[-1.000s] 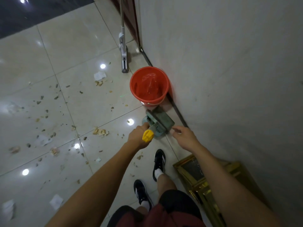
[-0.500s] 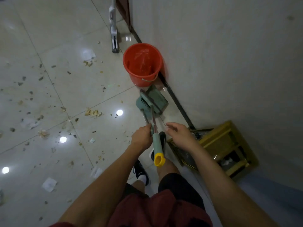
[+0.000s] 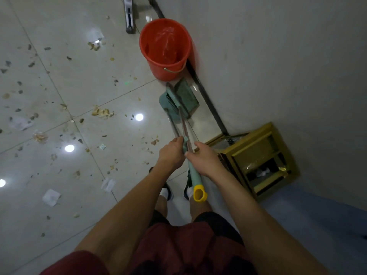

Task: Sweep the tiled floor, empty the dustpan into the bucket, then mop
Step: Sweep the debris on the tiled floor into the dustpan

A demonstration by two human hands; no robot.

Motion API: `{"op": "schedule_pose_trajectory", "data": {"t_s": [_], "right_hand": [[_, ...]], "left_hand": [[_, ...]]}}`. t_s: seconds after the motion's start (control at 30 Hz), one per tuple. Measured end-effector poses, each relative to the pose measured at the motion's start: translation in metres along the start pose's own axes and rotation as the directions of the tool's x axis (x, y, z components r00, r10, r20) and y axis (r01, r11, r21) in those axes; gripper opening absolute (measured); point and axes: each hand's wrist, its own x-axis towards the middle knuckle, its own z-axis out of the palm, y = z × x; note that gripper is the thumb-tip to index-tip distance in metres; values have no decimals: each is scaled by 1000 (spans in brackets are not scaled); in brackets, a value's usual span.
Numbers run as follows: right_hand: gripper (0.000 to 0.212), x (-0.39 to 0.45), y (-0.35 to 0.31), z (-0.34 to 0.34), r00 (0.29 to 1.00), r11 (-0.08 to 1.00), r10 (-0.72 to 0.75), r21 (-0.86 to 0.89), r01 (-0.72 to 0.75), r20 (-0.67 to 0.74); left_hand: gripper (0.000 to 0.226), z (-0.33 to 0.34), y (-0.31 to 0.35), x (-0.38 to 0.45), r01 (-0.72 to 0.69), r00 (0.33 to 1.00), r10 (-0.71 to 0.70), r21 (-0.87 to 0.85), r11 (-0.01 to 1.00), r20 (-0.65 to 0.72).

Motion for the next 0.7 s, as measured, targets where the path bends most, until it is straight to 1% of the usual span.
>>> {"op": "schedule_pose_trajectory", "data": {"t_s": [0.03, 0.07, 0.13, 0.17, 0.2, 0.23, 0.33, 0.53, 0.63, 0.7], "right_hand": [[57, 1, 5, 2, 999, 998, 34, 58, -35, 26], [53, 2, 9, 2, 996, 989, 68, 127, -76, 63], [30, -1, 12, 2, 977, 951, 133, 255, -173, 169], [24, -2, 13, 3, 969, 940, 154, 274, -205, 195], [23, -3, 12, 5, 967, 934, 164, 283, -216, 196], [24, -4, 12, 8, 971, 940, 167, 270, -210, 174], [27, -4, 13, 16, 989, 962, 139, 231, -145, 45], [30, -4, 16, 24, 996, 996, 63, 59, -60, -60], [28, -5, 18, 26, 995, 999, 49, 28, -47, -90], [17, -4, 18, 24, 993, 999, 35, 8, -35, -109]], "left_hand": [[45, 3, 0, 0, -3, 1000, 3, -9, 1000, 2], [45, 5, 1, 0, -7, 1000, 7, -6, 1000, 4], [49, 9, 1, -1, -10, 1000, 9, 16, 1000, 12], [51, 11, 0, -1, -9, 1000, 9, 26, 1000, 15], [53, 13, 0, -2, -7, 1000, 7, 29, 1000, 12], [53, 14, -1, -2, -7, 1000, 7, 20, 1000, 8], [46, 16, -1, 0, -11, 1000, 11, -45, 999, -5], [41, 22, -4, -3, 13, 1000, -14, -107, 994, -9], [41, 23, -5, -3, -10, 1000, 10, -72, 997, -8], [40, 18, -7, -1, -68, 998, 68, 16, 998, -14]]}}
